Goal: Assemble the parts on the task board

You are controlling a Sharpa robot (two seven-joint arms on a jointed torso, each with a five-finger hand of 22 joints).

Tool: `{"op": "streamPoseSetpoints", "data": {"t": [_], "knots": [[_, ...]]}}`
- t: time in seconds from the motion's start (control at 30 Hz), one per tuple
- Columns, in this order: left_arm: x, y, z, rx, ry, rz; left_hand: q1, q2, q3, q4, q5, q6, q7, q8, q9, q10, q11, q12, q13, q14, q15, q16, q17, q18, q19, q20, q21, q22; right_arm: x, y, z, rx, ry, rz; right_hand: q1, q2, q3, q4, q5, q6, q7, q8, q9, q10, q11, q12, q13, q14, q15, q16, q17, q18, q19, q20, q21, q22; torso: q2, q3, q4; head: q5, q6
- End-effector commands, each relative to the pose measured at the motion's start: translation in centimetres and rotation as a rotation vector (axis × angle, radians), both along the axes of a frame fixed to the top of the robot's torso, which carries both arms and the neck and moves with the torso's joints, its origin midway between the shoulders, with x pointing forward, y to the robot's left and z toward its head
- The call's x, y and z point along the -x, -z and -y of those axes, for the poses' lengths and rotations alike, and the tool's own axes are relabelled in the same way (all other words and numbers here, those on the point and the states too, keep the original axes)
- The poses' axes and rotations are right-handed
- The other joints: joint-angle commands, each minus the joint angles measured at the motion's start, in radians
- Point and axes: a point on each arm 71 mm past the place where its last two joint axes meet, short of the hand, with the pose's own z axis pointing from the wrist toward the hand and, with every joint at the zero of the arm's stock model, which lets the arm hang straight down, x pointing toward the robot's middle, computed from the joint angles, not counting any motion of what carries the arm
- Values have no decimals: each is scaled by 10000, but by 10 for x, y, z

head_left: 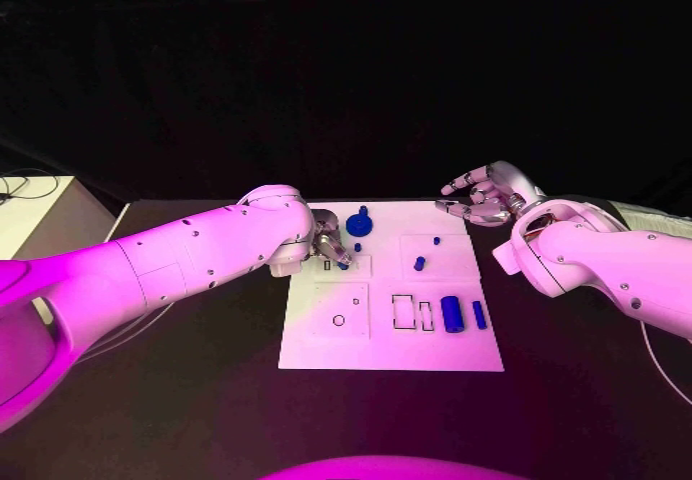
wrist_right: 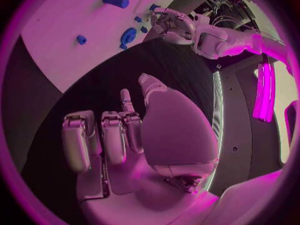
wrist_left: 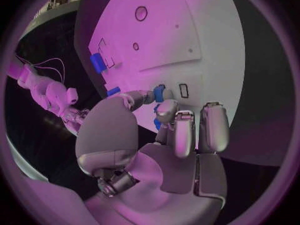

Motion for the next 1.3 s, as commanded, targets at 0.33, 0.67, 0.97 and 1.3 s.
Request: {"op": "streamPoseSetpoints", "data": {"t": [0.33,0.67,0.97,1.3], "knots": [[3,7,7,-122,305,-373,-115,121,1869,-1847,-2,285,-240,51,35,126,-38,65,65,993,-84,39,2420,-182,66,-8,33,8,1,0,-2,29,-174,-22,-50,-26,80,-2,47,-81,4,54,-2,687,74,-41,2309,993,64,-10,2492,-13,944,104,-37,2491,-6,13,9,-22,-74],[4,10,10,-124,343,-502,-346,270,1323,-1622,-155,432,-361,16,194,304,-124,174,233,1008,-149,62,2468,-203,134,-42,34,91,1,0,-2,25,-186,-16,-50,-26,80,-2,47,-81,4,54,-2,687,74,-41,2309,993,64,-10,2492,-13,944,104,-37,2491,-5,9,2,-40,-106],[4,12,11,-113,296,-509,-417,298,1076,-1530,-200,465,-389,-25,234,326,-144,179,255,1008,-167,61,2467,-208,151,-59,28,106,1,0,-2,23,-189,-12,-73,-40,112,-8,51,-92,4,71,0,675,74,-57,2298,988,64,-17,2474,-6,932,106,-63,2474,-10,12,13,-70,-109],[3,13,9,-143,251,-474,-656,202,146,-1160,-304,561,-459,-200,310,293,-186,161,266,1000,-203,47,2441,-210,164,-85,-8,100,1,0,-2,22,-182,-7,-78,-41,116,-7,51,-95,5,73,1,668,74,-68,2291,985,64,-22,2462,-1,922,106,-83,2461,-19,6,14,-75,-104]]}}
